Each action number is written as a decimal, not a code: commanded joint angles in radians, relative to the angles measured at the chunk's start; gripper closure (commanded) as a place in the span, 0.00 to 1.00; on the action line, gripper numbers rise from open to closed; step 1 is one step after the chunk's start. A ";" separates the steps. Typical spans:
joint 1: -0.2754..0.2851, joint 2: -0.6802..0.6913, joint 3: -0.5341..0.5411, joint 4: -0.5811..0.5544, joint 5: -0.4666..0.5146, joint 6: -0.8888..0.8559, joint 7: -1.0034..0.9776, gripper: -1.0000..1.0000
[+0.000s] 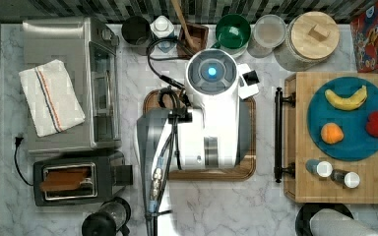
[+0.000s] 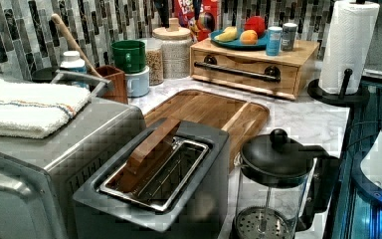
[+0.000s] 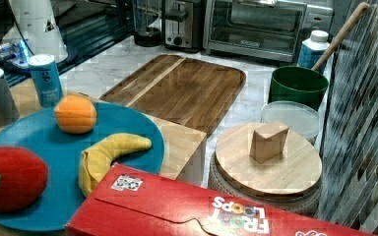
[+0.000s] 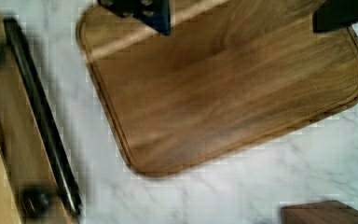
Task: Open the drawer.
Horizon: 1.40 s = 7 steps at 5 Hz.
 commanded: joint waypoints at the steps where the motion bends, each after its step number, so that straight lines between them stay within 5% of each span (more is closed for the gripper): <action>1: -0.089 -0.115 -0.067 -0.224 -0.081 0.101 -0.337 0.00; 7: -0.170 -0.044 -0.141 -0.309 -0.185 0.344 -0.631 0.00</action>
